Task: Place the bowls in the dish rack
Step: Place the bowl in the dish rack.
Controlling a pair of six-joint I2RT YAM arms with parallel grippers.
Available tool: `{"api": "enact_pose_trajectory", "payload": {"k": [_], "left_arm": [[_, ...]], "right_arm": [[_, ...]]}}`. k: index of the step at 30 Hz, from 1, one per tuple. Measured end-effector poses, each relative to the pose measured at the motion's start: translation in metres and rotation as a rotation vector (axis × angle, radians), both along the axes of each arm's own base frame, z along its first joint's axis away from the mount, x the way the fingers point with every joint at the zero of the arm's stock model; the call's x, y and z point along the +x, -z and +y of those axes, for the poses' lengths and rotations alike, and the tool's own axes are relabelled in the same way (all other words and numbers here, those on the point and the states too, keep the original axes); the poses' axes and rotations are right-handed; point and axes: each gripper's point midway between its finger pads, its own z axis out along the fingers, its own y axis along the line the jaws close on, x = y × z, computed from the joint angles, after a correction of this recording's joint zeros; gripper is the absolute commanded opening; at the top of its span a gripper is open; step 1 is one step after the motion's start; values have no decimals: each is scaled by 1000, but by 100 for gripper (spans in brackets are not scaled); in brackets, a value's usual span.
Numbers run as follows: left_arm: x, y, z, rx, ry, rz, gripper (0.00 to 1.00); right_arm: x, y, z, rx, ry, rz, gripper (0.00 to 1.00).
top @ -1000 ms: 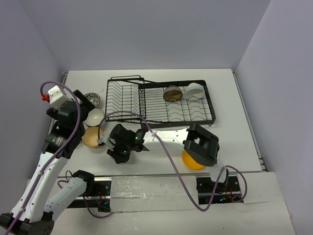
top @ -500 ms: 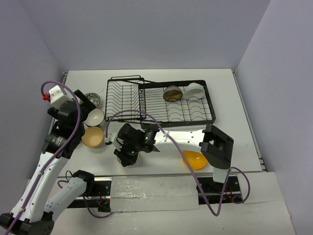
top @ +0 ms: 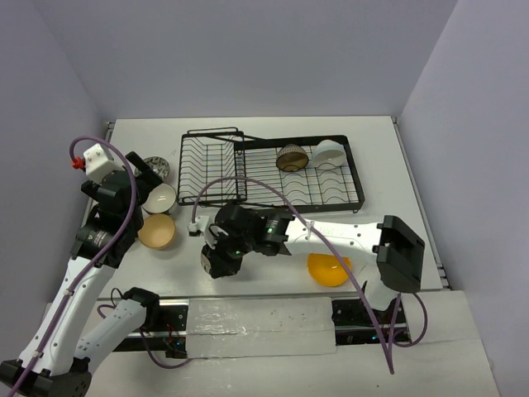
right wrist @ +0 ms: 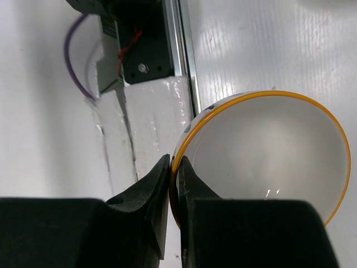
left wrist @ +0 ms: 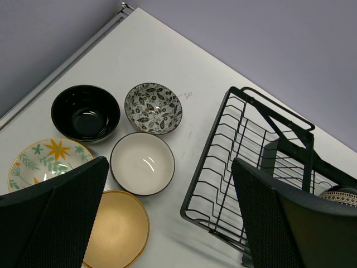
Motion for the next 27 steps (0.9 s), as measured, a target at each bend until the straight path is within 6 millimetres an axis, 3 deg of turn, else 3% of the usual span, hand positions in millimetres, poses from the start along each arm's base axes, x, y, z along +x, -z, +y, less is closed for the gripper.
{"api": "enact_pose_trajectory", "payload": {"k": [7, 14, 27], "left_arm": [[1, -1, -1, -2, 3, -4, 97], [2, -1, -3, -6, 16, -4, 96], [5, 2, -6, -5, 28, 5, 95]], "right_arm": [[10, -41, -11, 112, 33, -24, 0], [28, -58, -37, 155, 108, -56, 0], [108, -99, -106, 284, 482, -182, 0]]}}
